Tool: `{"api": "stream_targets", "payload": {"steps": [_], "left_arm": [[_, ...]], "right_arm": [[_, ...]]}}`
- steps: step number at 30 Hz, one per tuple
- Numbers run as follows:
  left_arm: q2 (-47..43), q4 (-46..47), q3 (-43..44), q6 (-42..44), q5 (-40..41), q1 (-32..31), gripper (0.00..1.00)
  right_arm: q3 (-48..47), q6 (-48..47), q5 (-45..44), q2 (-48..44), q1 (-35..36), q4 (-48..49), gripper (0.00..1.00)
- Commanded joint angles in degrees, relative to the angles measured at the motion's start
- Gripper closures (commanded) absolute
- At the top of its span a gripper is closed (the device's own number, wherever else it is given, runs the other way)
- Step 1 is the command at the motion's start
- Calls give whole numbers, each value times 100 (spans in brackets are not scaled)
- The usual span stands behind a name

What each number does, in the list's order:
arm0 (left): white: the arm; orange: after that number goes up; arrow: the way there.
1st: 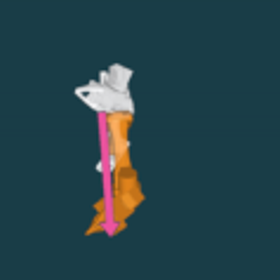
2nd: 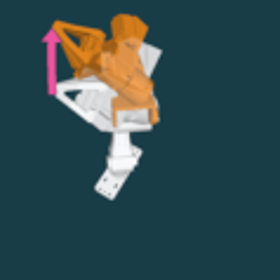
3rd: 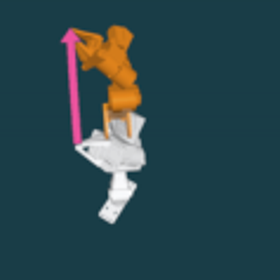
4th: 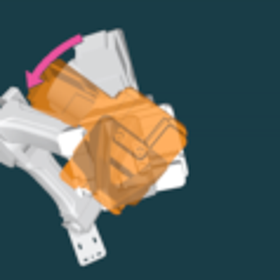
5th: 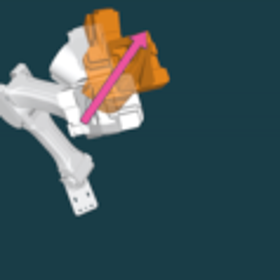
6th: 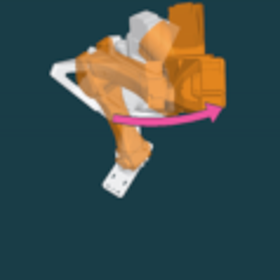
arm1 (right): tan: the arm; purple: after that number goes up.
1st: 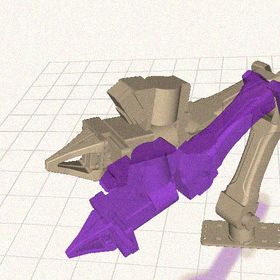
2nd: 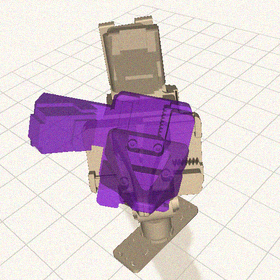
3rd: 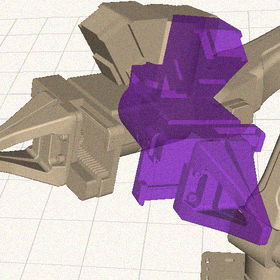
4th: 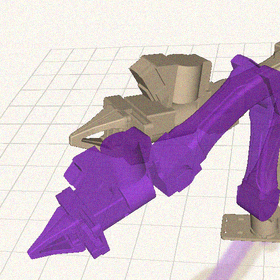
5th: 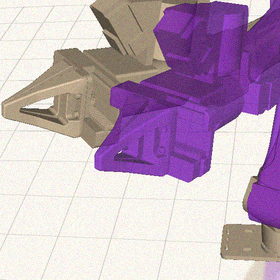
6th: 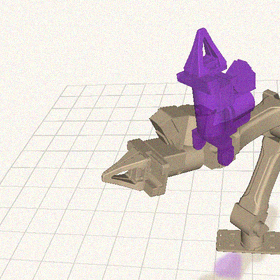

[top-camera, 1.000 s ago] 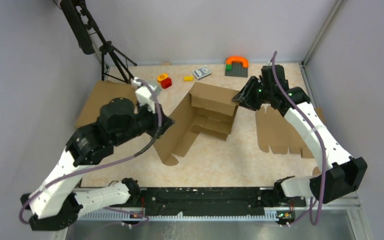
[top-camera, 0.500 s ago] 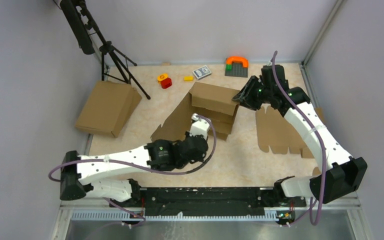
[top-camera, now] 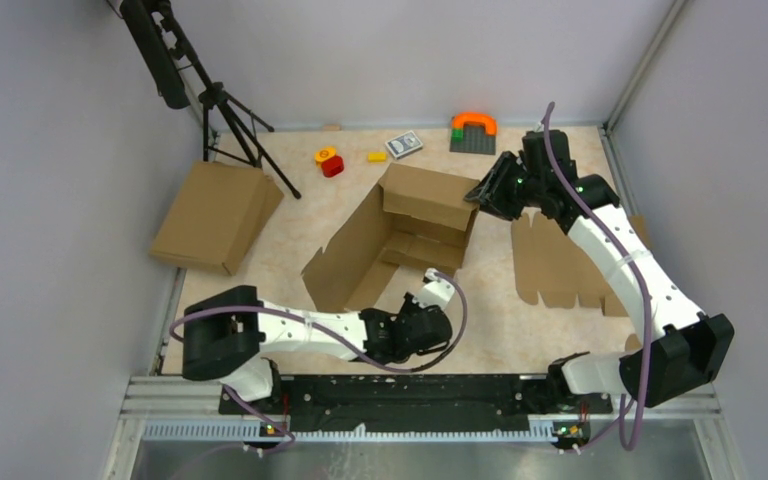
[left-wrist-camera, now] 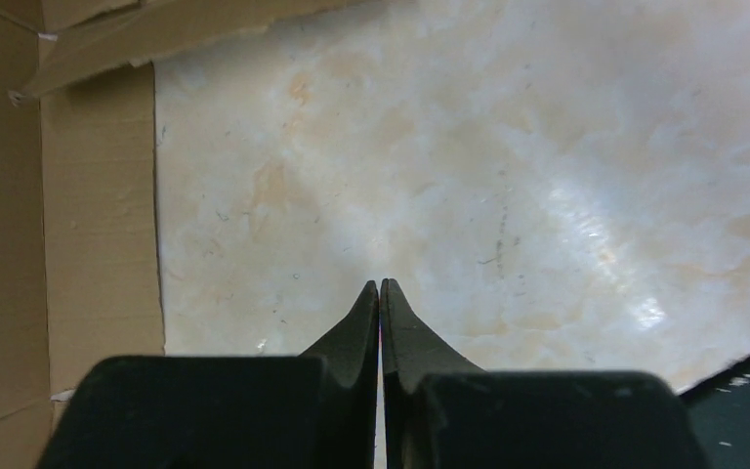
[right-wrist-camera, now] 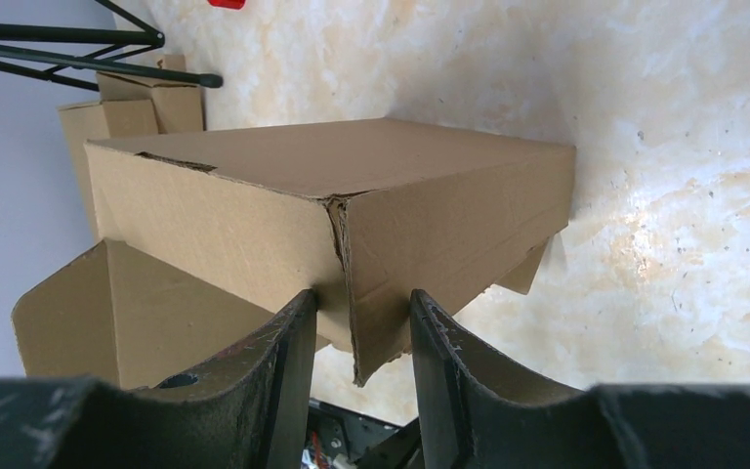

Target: Fold the paper box

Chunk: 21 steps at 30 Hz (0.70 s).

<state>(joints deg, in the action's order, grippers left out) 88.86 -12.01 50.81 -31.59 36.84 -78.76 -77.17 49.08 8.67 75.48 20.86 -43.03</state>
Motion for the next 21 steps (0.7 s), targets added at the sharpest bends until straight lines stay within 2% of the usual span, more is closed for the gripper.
{"api": "stream_targets", "payload": {"steps": [1,6,15,21], "left_arm": [[262,1080,-356,220,189,158,100],[569,1939,-658,464,128,423,100],[1357,3172,-627,1104,749,511,100],[1313,3814,-873,1060,139,1096,100]], "right_arm": [[77,-101,-101,-91,-10,-2,61],[37,-105,-93,-104,-12,-4,61],[31,-131,-102,-100,-21,7,61],[18,-157,-102,-104,-46,-3,61]]}}
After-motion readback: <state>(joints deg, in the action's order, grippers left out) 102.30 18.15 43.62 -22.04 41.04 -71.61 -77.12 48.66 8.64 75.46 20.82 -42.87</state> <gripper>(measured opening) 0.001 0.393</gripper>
